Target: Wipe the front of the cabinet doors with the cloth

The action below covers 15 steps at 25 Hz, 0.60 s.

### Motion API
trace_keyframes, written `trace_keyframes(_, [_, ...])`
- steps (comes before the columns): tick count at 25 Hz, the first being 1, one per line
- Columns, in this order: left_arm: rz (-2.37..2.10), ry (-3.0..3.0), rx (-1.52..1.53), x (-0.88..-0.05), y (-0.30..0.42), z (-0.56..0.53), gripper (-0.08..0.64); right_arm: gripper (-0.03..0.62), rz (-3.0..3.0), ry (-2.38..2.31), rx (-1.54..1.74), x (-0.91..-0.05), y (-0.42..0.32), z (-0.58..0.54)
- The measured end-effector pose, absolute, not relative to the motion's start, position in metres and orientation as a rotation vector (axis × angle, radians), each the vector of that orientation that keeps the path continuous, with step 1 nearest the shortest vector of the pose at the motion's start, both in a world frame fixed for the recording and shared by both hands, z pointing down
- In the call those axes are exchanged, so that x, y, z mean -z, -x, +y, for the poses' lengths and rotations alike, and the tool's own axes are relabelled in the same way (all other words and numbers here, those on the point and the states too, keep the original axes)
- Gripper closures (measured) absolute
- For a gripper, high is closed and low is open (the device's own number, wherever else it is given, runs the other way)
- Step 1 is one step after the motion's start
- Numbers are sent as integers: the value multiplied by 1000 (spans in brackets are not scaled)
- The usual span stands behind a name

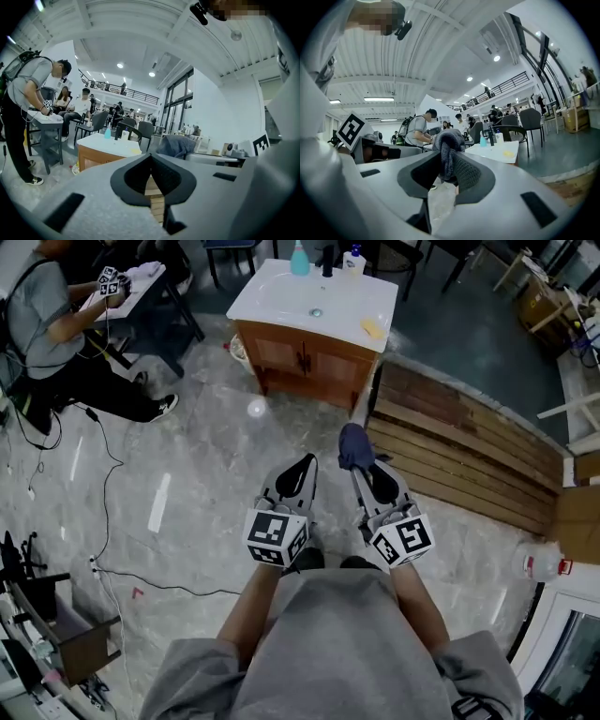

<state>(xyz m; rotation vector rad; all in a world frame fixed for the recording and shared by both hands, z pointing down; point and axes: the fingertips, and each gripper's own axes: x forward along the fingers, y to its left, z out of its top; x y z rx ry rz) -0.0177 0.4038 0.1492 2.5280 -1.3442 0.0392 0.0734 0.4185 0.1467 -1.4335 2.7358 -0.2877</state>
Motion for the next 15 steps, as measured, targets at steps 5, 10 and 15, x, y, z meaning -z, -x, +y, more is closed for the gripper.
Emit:
trace_keyframes(5, [-1304, -2544, -38, -150, 33, 383, 552, 503, 2726, 1467, 276, -144, -57, 400])
trace_keyframes(10, [-1265, -2541, -48, -157, 29, 368, 552, 503, 2728, 1503, 286, -150, -58, 385])
trace_keyframes(15, [-1242, -2530, -80, -171, 15, 344, 552, 503, 2715, 1541, 313, -163, -75, 361])
